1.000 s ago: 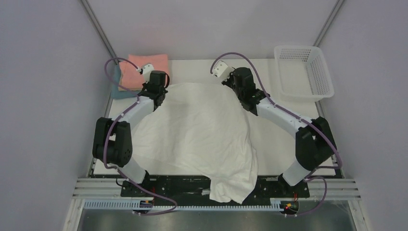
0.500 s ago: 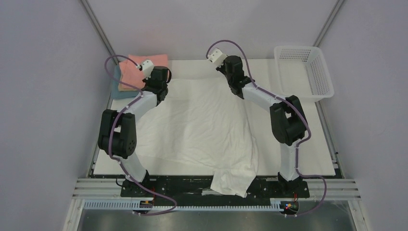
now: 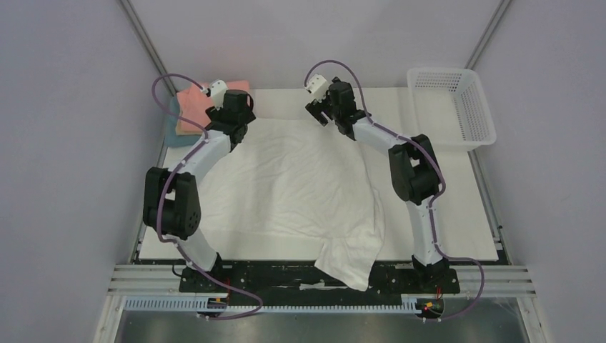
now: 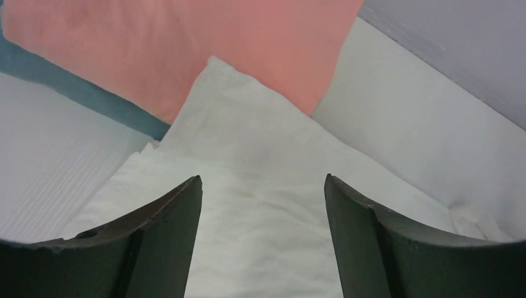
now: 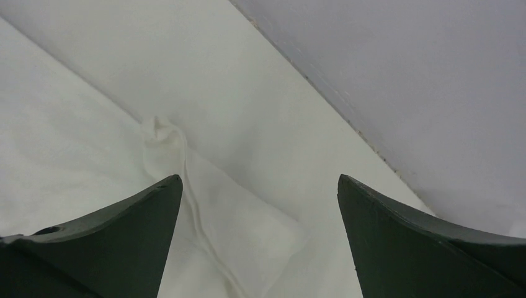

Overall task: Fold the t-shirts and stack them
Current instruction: Flatten out the tshirt

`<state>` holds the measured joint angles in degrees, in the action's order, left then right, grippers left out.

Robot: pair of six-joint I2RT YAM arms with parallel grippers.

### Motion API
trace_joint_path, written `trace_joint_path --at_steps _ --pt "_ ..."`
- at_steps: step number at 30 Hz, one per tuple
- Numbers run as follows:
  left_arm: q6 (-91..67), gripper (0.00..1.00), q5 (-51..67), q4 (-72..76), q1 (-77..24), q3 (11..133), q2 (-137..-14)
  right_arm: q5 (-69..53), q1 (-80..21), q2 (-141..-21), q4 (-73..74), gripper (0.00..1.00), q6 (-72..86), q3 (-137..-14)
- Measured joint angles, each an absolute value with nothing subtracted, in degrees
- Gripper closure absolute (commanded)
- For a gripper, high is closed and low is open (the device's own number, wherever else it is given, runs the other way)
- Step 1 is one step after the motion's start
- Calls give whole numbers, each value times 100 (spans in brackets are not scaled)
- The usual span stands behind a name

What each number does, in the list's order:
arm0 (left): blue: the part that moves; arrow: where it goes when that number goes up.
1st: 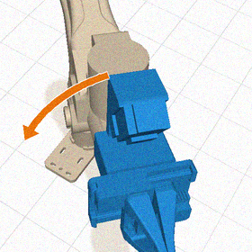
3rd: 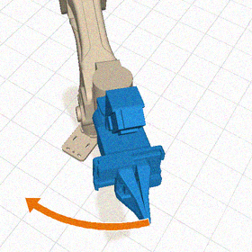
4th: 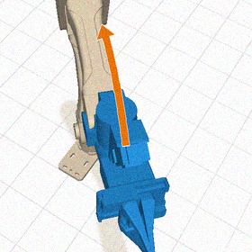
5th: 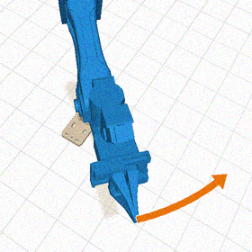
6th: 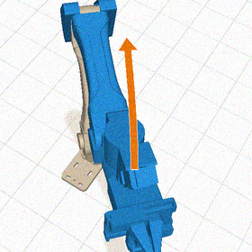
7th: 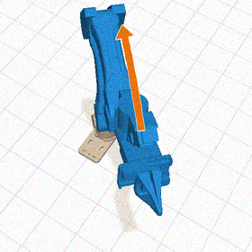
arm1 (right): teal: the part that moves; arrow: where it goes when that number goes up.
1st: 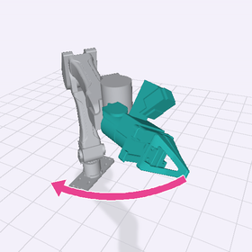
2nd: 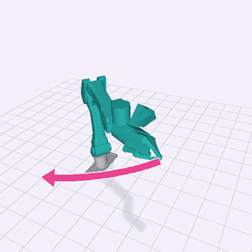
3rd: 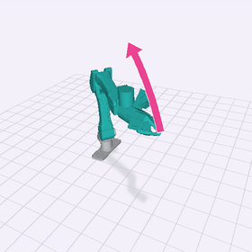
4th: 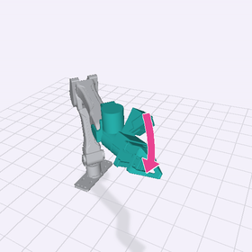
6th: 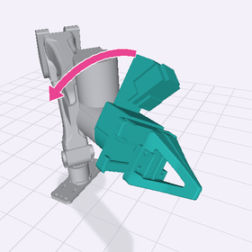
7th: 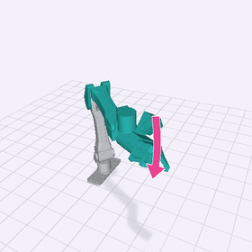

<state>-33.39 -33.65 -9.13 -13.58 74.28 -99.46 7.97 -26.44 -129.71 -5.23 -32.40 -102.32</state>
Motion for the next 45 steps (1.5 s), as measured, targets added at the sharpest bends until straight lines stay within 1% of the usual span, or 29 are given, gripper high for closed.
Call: trace_joint_path --at_steps 2,5,8,11,13,15,17,18,20,22,30,33,35,36,38,41,42,45 --pt "-3336 21 -3116 -950 -1404 7356 -9688 847 -2639 -12554 -388 2 -2926 -9821" --pt "-3336 20 -2600 -943 -1535 7124 -9105 840 -2556 -11614 -71 2 -2239 -9087" --pt "-3341 20 -1896 -803 -1662 6805 -8519 532 -2296 -10451 23 2 -1461 -8291" --pt "-3343 19 -1280 -663 -1741 6436 -8206 283 -1918 -9264 -84 2 -598 -7212" --pt "-3352 19 -917 -622 -1754 6149 -8169 156 -1664 -8702 -130 4 -93 -6469" --pt "-3380 19 -604 -615 -1754 5833 -8197 102 -1520 -8449 -121 11 257 -5837" --pt "-3420 18 -325 -600 -1754 5511 -8248 86 -1459 -8392 -21 20 574 -5207" --pt "-3441 18 -224 -598 -1754 5406 -8289 86 -1450 -8407 108 22 694 -4939" --pt "-3494 18 8 -552 -1754 5192 -8447 86 -1450 -8436 440 32 840 -4609" --pt "-3507 18 141 -537 -1754 5072 -8600 82 -1450 -8473 738 40 928 -4458" --pt "-3632 17 196 -395 -1750 4840 -8917 -314 -1476 -8552 805 46 989 -4340" --pt "-3656 17 156 -384 -1750 4803 -8954 -423 -1566 -8720 792 55 972 -4313" --pt "-3658 17 148 -388 -1750 4788 -8954 -436 -1684 -8851 784 56 943 -4311" --pt "-3658 17 145 -388 -1750 4788 -8954 -432 -1741 -8890 784 61 939 -4311" --pt "-3658 17 67 -390 -1750 4786 -8954 -408 -1883 -8925 731 77 915 -4316" --pt "-3658 17 -82 -410 -1750 4772 -8954 -263 -2064 -8965 663 98 987 -4316" --pt "-3658 17 -130 -414 -1750 4766 -8954 -180 -2104 -8962 650 100 1017 -4316" --pt "-3658 17 -233 -423 -1750 4755 -8954 252 -2158 -8899 705 100 1170 -4316"
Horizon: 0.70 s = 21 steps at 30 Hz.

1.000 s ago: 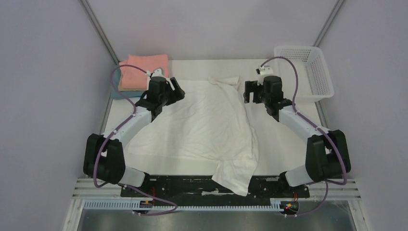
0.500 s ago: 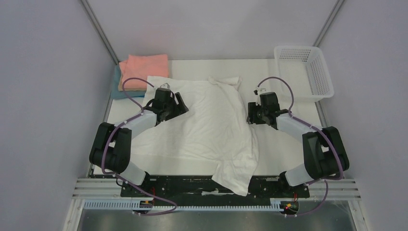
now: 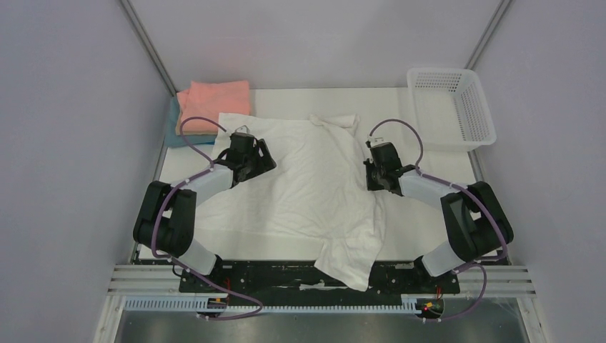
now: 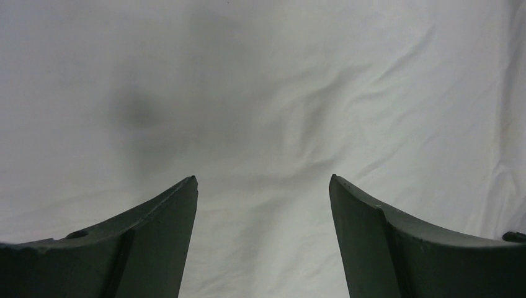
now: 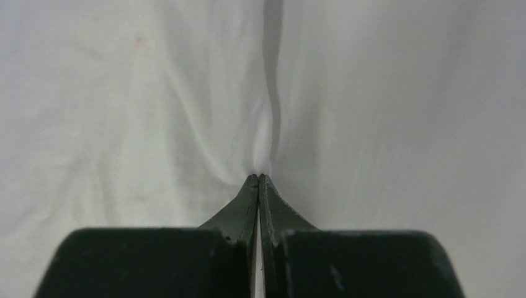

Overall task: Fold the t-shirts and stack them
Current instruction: Flatten out the tshirt

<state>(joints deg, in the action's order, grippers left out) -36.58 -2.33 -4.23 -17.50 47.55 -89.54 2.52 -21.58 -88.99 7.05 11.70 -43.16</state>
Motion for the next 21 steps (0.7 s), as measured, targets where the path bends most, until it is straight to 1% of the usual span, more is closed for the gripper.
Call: trace_joint_path --at_steps 3,7,9,10,12,13,14,16,17,20,21 --pt "-3658 17 -296 -421 -1750 4755 -8954 982 -2163 -8624 1107 100 1284 -4294" --pt "-3658 16 -305 -421 -1750 4755 -8956 2115 -2303 -7900 1914 100 1441 -4294" --pt "-3658 16 -301 -421 -1750 4755 -8962 2493 -2399 -7688 2202 100 1516 -4296" --pt "-3658 16 -298 -421 -1750 4755 -8976 2674 -2449 -7618 2359 95 1562 -4296" --pt "-3658 16 -296 -419 -1750 4755 -9015 2851 -2510 -7590 2576 67 1619 -4289" --pt "-3658 16 -296 -421 -1750 4755 -9043 2862 -2526 -7605 2630 58 1632 -4254" --pt "-3658 16 -296 -421 -1750 4755 -9067 2869 -2528 -7620 2665 46 1656 -4211" --pt "-3658 16 -294 -423 -1750 4755 -9120 2884 -2528 -7690 2742 25 1682 -4136" --pt "-3658 16 -294 -427 -1750 4755 -9142 2897 -2528 -7732 2788 19 1704 -4136" --pt "-3658 16 -294 -436 -1750 4755 -9190 2928 -2499 -7776 2764 6 1632 -4222" --pt "-3656 16 -296 -436 -1750 4755 -9201 2899 -2469 -7776 2703 3 1601 -4303"
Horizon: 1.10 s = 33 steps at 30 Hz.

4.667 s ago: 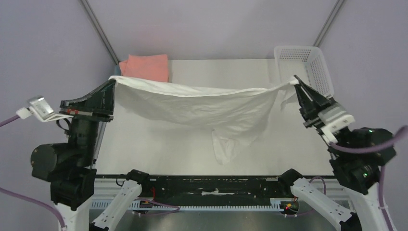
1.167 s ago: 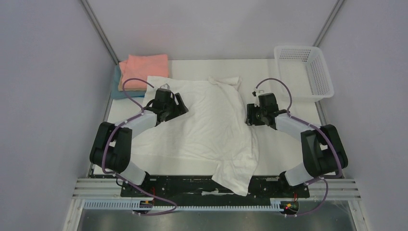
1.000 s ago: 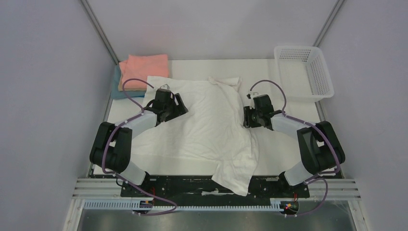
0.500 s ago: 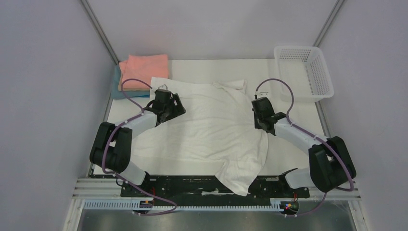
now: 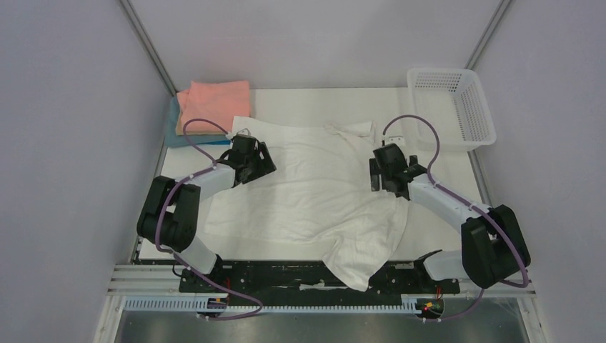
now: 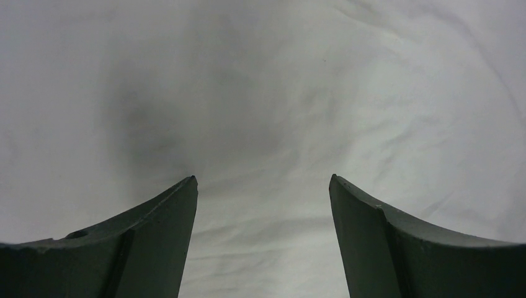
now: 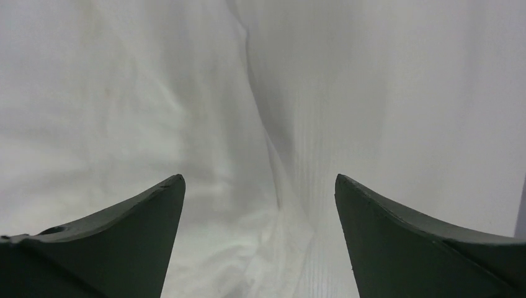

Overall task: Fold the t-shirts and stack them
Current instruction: Flatten out the tshirt

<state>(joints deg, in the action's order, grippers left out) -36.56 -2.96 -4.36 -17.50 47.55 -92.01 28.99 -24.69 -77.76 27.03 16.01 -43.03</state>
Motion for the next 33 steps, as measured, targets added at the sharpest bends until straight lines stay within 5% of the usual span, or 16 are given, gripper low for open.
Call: trace_joint_path --at_steps 6,15,26,29,33 --pt "-3656 16 -292 -440 -1750 4762 -9231 1855 -1697 -8278 1680 2 1428 -5448" --pt "-3653 16 -298 -471 -1750 4805 -9312 947 -1372 -11356 897 26 1424 -8617" --pt "-3651 16 -403 -620 -1750 5000 -9454 1033 -1107 -12831 858 37 1498 -9679" --pt "-3651 16 -445 -655 -1750 5041 -9487 969 -1100 -13056 845 54 1498 -9732" --pt "-3651 16 -473 -698 -1750 5068 -9498 910 -1103 -13227 725 99 1479 -9824"
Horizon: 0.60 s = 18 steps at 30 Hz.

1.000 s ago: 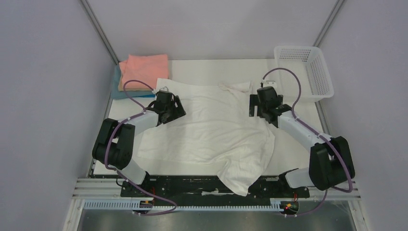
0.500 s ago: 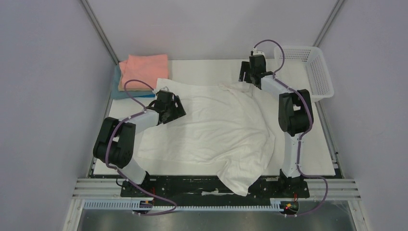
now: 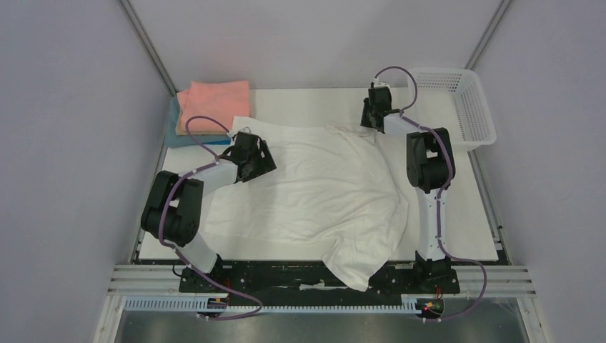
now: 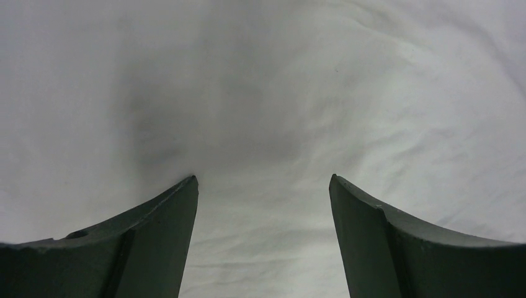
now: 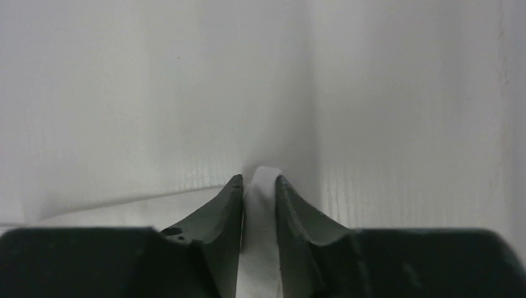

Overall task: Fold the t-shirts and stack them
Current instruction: Flatten out the tshirt

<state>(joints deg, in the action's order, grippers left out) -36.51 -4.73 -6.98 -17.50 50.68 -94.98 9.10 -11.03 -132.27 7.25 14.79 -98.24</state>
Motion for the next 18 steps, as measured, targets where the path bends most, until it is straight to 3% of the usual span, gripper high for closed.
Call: trace_joint_path --at_steps 7,18 --pt "-3649 16 -648 -749 -1750 5089 -9511 1238 -1107 -13229 692 100 1194 -9845" --pt "-3649 16 -921 -775 -1750 5301 -9721 3557 -1367 -12787 1221 100 -276 -10328"
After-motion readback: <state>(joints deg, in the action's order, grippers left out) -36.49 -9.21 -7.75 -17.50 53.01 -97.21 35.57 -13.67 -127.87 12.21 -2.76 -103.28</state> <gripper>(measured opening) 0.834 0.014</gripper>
